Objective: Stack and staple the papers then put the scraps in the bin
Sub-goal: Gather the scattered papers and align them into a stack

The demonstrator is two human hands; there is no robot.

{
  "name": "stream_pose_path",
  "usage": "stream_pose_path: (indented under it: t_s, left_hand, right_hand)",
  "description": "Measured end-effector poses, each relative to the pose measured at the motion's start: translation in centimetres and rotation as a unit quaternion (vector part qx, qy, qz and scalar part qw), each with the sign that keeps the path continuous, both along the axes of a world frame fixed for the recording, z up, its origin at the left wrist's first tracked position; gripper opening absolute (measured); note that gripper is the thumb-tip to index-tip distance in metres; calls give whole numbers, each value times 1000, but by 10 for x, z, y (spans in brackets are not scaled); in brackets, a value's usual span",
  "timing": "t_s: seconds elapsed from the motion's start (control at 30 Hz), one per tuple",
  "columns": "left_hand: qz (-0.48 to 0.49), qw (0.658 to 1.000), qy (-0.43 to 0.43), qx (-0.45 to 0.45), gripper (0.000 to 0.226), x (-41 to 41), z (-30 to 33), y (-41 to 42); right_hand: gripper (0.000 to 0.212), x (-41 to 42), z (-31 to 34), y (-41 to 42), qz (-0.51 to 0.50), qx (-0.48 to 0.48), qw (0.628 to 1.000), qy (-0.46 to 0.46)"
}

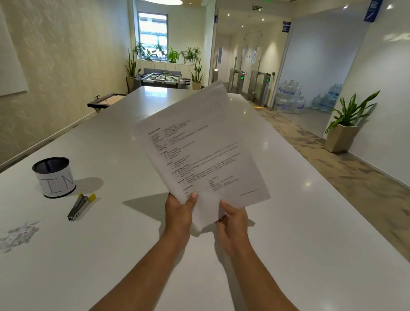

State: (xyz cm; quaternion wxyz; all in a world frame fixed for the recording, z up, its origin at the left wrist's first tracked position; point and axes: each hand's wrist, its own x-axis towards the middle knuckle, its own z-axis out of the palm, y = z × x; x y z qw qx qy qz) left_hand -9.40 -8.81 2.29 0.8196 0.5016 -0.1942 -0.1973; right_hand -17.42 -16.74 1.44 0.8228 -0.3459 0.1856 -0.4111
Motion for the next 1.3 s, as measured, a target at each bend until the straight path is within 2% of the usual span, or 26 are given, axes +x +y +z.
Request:
stream_pose_path:
  t_s: [0.17, 0.3, 0.43, 0.57, 0.63, 0.7, 0.77, 0.8, 0.87, 0.9, 1.0, 1.13, 1.3]
  left_hand:
    - [-27, 1000, 13, -2, 43, 2, -4, 4]
    - [-32, 999, 32, 18, 47, 15, -4, 16]
    - [-25, 999, 33, -5, 51, 40, 5, 33]
    - [13, 1000, 19, -5, 42, 71, 18, 49]
    - [21, 1000, -9, 18, 32, 88, 25, 57]
    - [1, 994, -80, 69, 29, 100, 32, 64]
    - [-39, 981, -147, 120, 38, 107, 43, 69]
    - [-64, 974, -167, 138, 50, 109, 49, 71]
    - [-113, 967, -174, 147, 72, 110, 58, 74]
    - [-134, 966, -170, 142, 74, 108, 61, 74]
    - [-162, 967, -155, 119, 66, 96, 59, 73]
    - [-63, 978, -160, 115, 34, 81, 50, 69]
    - [32, 974, -202, 96, 17, 70, 60, 61]
  right_hand:
    - [47, 0, 0, -13, -39, -30, 997, 57]
    - [50, -9, 3, -29, -72, -118, 982, 128]
    - [37, -28, 8, -48, -66, -175, 967, 171]
    - [31, -44, 18, -64, -70, -230, 950, 198]
    - [31, -52, 26, -71, -68, -241, 945, 210]
    - [31, -58, 35, -77, -53, -258, 938, 224]
    - [31, -63, 44, -81, -27, -287, 928, 236]
    - [32, -65, 49, -83, -12, -302, 922, 243]
    - [36, -68, 58, -84, 21, -339, 905, 257]
    - [36, -69, 60, -84, 34, -358, 895, 265]
    - [33, -68, 62, -82, 49, -392, 875, 279]
    - [35, -68, 58, -77, 37, -412, 867, 280]
    - [41, -62, 61, -66, -28, -386, 891, 237]
